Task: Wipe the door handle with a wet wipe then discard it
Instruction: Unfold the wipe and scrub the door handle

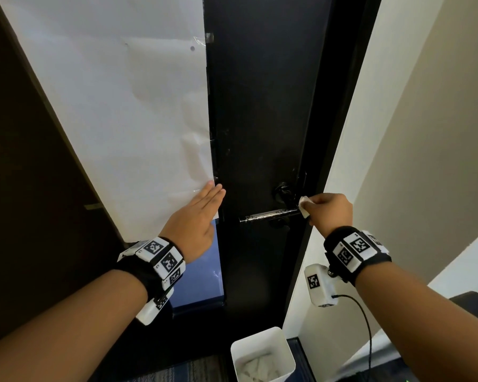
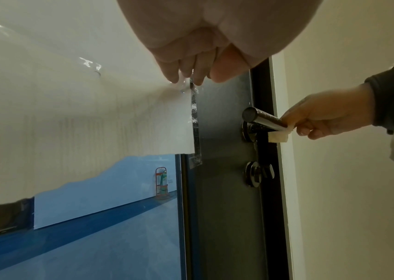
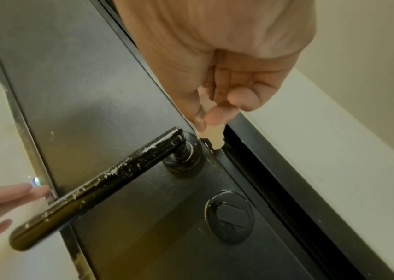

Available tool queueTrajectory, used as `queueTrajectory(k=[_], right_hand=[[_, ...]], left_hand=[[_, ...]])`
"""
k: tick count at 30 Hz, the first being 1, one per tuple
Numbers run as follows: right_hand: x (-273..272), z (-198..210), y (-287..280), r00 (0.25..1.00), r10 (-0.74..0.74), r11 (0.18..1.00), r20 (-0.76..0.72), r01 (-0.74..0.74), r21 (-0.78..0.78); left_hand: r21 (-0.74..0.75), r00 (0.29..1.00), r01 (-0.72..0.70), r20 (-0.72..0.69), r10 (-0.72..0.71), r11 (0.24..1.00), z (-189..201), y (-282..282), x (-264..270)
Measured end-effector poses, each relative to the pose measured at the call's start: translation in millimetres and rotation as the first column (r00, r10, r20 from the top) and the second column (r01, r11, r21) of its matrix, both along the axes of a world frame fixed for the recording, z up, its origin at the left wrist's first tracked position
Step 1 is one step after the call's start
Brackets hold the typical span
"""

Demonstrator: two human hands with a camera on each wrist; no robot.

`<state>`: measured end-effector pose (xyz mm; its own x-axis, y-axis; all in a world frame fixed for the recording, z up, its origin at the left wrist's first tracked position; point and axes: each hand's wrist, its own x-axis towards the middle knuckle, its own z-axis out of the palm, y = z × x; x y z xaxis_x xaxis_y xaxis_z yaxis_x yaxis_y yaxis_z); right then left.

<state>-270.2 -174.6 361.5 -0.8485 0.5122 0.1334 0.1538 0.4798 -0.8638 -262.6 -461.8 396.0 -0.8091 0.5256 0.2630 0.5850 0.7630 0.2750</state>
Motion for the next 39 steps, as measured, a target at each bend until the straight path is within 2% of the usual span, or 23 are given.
queueTrajectory(k=[3,6,9,14,18,19,20,21,23,25,28,39], right_hand=[[-1.3,6.8,-3.1,0.993,0.004,1.0,-0.121,-0.001,0.026],[-7.6,18.9,-12.1,0.973,0.083,0.985,-0.213,-0.047,0.167],[-18.5,26.4,-17.7,0.958,0.164,0.948,-0.236,-0.087,0.307],[-24.7,22.8,-20.6,0.937,0.307,0.75,-0.166,-0.131,0.648],[-20.0,16.4,-26.3,0.871,0.485,0.608,-0.074,-0.275,0.745],[-16.6,17.4,-27.7,0.858,0.509,0.595,-0.066,-0.295,0.748],[-13.0,18.4,-26.8,0.857,0.506,0.626,-0.099,-0.286,0.726],[-8.6,20.5,-24.0,0.865,0.473,0.702,-0.166,-0.256,0.665],[-1.5,24.9,-14.0,0.901,0.323,0.886,-0.29,-0.181,0.427],[2.2,28.3,-2.2,0.923,0.162,0.977,-0.349,-0.099,0.191],[4.7,30.2,12.7,0.934,0.04,0.996,-0.355,-0.01,0.085],[19.2,14.4,25.0,0.946,0.031,1.0,-0.324,-0.031,0.004]], left_hand=[[-0.003,1.0,0.003,-0.012,-0.003,1.0,-4.7,0.8,-3.2],[-0.013,1.0,-0.006,-0.019,0.005,1.0,-7.9,1.8,-5.2],[-0.008,1.0,-0.01,-0.023,0.009,1.0,-8.9,2.1,-6.1],[0.004,1.0,-0.002,-0.027,0.002,1.0,-8.3,0.4,-5.2],[0.005,1.0,-0.02,-0.019,0.02,1.0,-10.3,-2.9,-5.6],[0.002,1.0,-0.026,-0.017,0.026,1.0,-11.1,-3.9,-5.1],[-0.003,0.999,-0.032,-0.014,0.032,0.999,-12.2,-4.9,-4.6],[-0.006,0.999,-0.039,-0.01,0.039,0.999,-13.1,-6.0,-4.4],[-0.012,0.999,-0.052,-0.004,0.052,0.999,-13.8,-7.6,-4.3],[-0.019,0.998,-0.056,-0.004,0.056,0.998,-13.5,-6.8,-4.2],[-0.012,0.999,-0.046,-0.007,0.046,0.999,-10.7,-0.2,-2.6],[0.019,0.999,-0.032,-0.014,0.032,0.999,-3.4,28.9,6.4]])
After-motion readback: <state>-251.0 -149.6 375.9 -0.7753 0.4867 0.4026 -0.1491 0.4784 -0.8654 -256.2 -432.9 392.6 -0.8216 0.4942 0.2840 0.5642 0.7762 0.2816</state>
